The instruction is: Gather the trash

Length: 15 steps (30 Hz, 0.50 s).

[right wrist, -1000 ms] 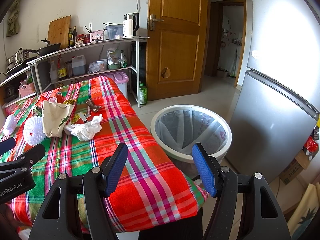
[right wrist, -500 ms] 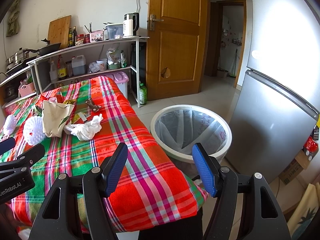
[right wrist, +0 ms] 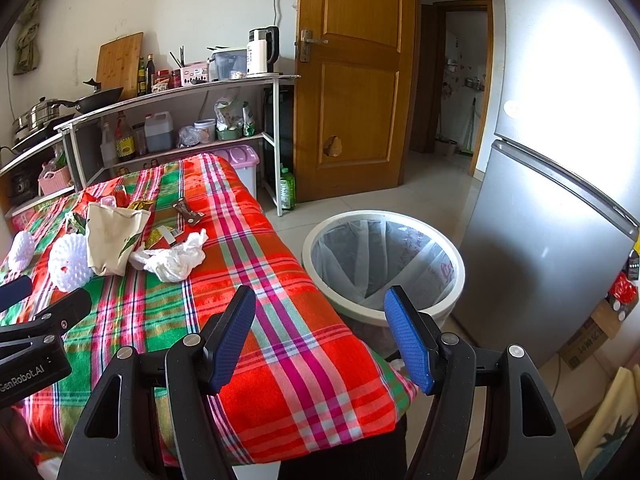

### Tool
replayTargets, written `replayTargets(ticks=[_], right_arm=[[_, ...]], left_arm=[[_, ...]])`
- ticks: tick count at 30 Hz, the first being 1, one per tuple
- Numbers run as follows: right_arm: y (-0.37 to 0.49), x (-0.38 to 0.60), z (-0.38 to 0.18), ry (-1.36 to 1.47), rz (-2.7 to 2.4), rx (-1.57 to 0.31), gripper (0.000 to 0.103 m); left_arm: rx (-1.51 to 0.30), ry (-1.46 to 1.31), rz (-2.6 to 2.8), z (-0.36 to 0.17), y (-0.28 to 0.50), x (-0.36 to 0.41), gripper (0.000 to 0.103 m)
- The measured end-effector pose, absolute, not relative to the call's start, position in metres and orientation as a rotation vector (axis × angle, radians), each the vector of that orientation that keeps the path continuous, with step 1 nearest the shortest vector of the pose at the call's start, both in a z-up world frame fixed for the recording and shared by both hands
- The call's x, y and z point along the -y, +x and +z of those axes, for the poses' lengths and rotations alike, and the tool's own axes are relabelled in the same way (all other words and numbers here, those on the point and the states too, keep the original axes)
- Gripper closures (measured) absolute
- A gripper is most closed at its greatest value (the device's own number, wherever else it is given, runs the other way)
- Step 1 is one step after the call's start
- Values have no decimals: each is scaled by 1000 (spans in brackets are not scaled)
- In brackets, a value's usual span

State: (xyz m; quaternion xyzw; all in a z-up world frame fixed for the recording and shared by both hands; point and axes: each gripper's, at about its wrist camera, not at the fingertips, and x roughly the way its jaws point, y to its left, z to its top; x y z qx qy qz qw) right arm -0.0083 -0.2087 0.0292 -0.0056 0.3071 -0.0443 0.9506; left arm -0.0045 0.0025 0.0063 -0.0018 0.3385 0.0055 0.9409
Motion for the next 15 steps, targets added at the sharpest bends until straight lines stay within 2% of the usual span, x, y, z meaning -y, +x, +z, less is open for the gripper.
replayTargets(ticks=[15], right_arm=[[-2,201,29,2,1,-618,35]], left_arm=[[-698,-28,2,4,0,-13,7]])
